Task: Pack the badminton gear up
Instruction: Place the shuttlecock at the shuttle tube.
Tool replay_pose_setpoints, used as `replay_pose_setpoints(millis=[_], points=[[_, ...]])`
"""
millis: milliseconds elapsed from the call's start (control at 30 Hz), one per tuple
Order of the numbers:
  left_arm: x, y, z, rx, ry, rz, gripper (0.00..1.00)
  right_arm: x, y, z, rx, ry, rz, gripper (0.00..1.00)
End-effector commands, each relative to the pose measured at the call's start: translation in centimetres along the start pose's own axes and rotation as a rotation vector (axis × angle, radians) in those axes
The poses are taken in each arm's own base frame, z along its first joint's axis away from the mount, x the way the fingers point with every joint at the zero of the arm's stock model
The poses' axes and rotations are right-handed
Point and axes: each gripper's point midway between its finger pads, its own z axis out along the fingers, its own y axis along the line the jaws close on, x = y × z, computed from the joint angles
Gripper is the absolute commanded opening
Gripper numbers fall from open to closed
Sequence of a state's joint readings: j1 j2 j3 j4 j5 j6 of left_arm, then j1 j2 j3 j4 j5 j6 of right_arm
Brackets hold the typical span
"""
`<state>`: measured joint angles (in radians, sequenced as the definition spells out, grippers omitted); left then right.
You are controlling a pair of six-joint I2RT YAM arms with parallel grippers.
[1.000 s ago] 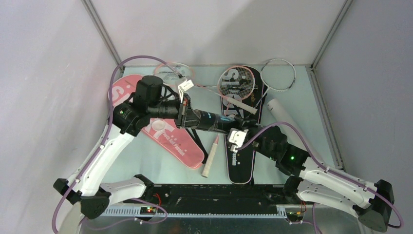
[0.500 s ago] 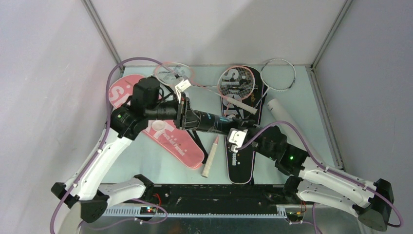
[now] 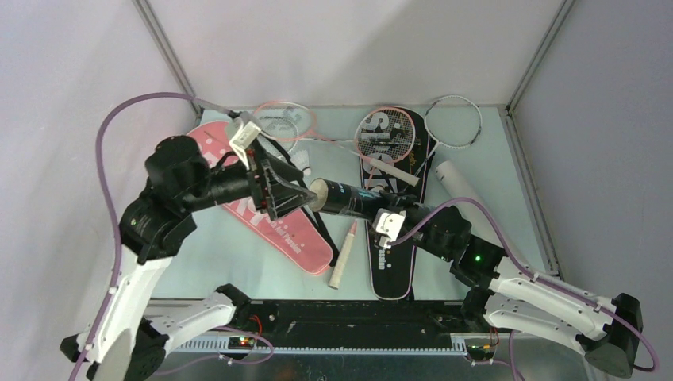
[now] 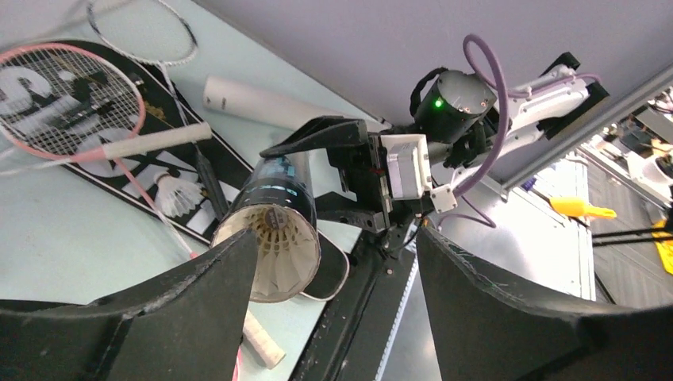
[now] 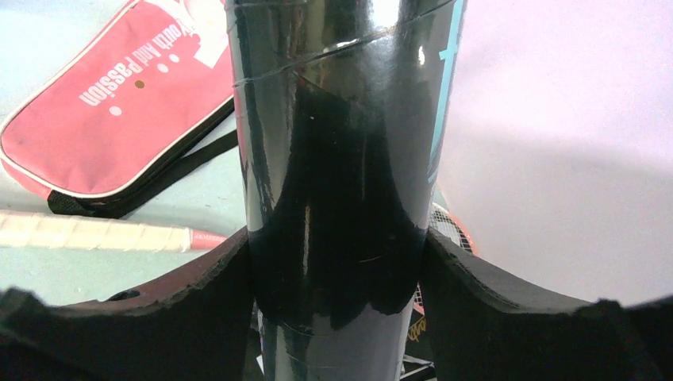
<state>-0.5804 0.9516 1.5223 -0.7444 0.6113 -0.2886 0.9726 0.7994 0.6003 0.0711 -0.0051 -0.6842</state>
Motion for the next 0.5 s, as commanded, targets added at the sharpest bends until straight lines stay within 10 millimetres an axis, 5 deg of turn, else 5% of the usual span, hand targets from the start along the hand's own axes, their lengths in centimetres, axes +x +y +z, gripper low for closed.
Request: replay_pose_setpoints(millis=[0, 200, 467], points=[[-1.2, 1.2, -1.0, -0.113, -0.052, 0.028, 0.80, -2.4, -1.5, -0.4, 0.051, -0.083, 0.002, 0.30], [0.1, 4.8, -0.9, -0.275, 0.002, 0.041, 0.81, -2.8, -2.1, -1.0, 0.074, -0.097, 0.006, 0.30], [1.9, 6.3, 1.6, -0.245, 0.069, 0.035, 0.82, -3.6, -2.4, -1.3, 0.083, -0.128, 0.014, 0.30]])
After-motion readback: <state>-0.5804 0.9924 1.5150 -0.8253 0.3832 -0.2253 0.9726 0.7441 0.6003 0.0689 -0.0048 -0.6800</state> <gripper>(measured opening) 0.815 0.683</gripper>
